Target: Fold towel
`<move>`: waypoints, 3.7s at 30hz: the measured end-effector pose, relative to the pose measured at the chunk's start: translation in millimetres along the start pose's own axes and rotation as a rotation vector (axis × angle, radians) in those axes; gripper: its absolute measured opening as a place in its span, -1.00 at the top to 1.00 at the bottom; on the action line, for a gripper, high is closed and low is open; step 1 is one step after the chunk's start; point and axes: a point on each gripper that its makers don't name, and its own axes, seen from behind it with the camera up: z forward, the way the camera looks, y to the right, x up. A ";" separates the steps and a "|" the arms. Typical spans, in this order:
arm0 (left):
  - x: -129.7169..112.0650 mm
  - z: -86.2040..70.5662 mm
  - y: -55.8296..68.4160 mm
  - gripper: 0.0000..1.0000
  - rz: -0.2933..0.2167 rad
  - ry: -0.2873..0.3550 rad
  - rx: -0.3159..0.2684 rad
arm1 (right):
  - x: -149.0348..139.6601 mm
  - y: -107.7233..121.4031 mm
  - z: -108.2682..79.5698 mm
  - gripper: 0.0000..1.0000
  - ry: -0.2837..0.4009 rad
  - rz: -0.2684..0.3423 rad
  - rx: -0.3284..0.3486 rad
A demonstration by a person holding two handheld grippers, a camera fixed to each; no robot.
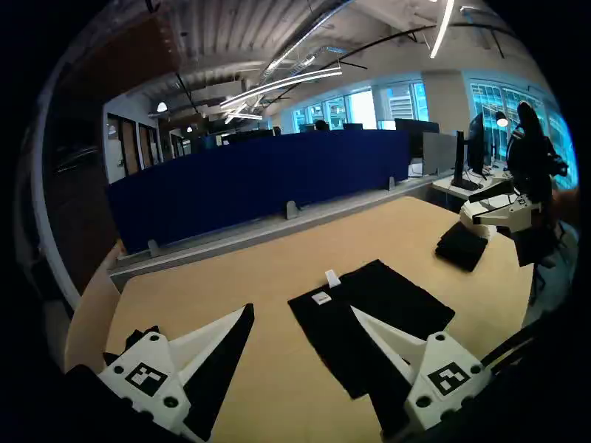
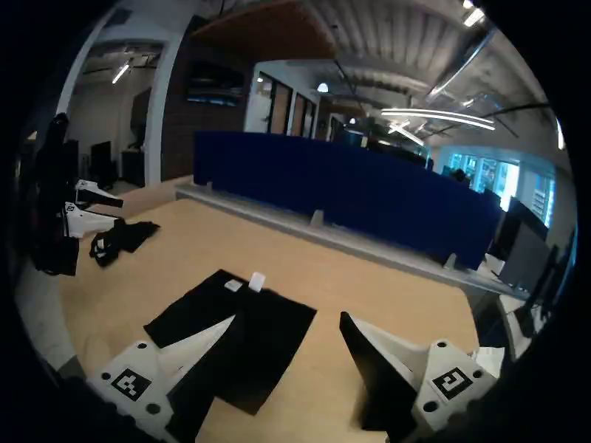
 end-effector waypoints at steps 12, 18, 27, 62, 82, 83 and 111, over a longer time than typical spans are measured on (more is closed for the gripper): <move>-66.0 14.3 29.7 -0.72 0.008 -0.139 -0.094 | -54.8 -22.1 11.9 -1.00 -0.121 -0.050 0.068; -107.7 25.2 43.3 -0.72 0.032 -0.206 -0.121 | -88.4 -29.6 21.8 -1.00 -0.169 -0.058 0.086; -156.2 42.4 62.0 -0.72 0.038 -0.293 -0.153 | -137.2 -39.1 40.9 -0.99 -0.233 -0.051 0.113; -222.9 56.9 102.2 -0.71 -0.001 -0.476 -0.241 | -221.4 -57.6 59.5 -0.84 -0.393 -0.035 0.174; -225.1 56.2 105.1 -0.46 0.015 -0.509 -0.213 | -232.0 -61.0 57.2 -0.54 -0.406 -0.031 0.193; -225.1 55.9 105.3 -0.43 0.014 -0.511 -0.213 | -232.2 -61.6 57.0 -0.49 -0.406 -0.030 0.196; -225.0 47.9 110.4 0.82 0.002 -0.567 -0.226 | -230.0 -68.1 55.3 0.61 -0.419 -0.015 0.223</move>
